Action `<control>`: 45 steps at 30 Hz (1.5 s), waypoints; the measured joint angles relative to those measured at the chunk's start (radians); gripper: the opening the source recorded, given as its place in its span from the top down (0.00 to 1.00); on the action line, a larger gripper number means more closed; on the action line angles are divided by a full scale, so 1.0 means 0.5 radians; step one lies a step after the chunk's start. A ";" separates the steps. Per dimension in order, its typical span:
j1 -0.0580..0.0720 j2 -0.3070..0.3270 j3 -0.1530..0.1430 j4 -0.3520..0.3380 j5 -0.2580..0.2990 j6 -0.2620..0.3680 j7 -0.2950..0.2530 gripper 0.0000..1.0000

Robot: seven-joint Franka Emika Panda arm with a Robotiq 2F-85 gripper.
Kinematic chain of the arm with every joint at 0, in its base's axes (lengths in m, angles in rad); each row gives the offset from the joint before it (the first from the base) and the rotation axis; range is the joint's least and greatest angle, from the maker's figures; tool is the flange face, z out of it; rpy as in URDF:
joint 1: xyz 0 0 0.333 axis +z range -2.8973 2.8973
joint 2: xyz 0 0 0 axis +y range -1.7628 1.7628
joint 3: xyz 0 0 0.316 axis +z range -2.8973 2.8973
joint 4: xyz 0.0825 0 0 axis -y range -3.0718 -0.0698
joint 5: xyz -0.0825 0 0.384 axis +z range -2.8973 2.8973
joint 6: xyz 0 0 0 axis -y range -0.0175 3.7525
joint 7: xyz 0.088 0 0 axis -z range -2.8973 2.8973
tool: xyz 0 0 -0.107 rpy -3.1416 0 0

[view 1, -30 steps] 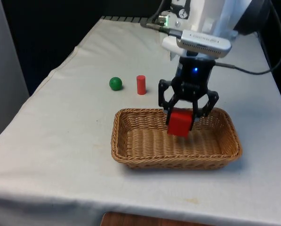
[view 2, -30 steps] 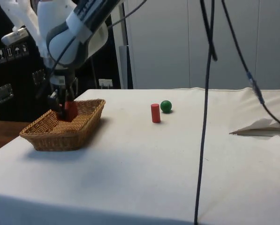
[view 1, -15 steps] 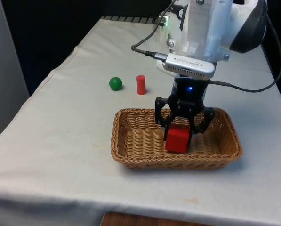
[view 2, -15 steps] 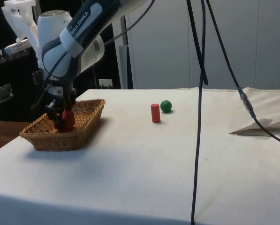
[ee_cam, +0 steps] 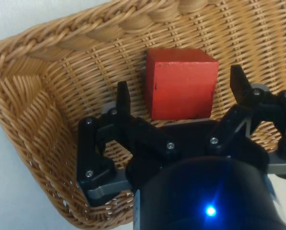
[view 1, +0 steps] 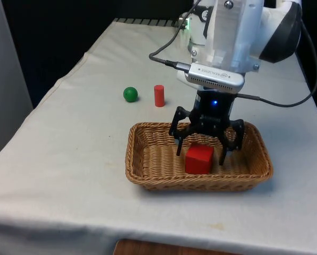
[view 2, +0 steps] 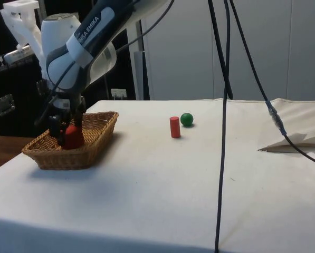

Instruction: Pick up the object to the left of the cylinder and place it into the basket.

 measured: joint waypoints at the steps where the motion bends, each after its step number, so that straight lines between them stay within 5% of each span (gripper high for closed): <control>1: 0.000 0.000 0.000 0.000 0.000 0.000 0.000 0.00; 6: 0.002 -0.004 -0.014 0.022 0.000 -0.006 0.000 0.00; 23: 0.080 -0.192 -0.124 -0.022 -0.010 -0.184 -0.018 0.00; 45: 0.174 -0.556 -0.162 -0.362 -0.108 -0.212 -0.032 0.00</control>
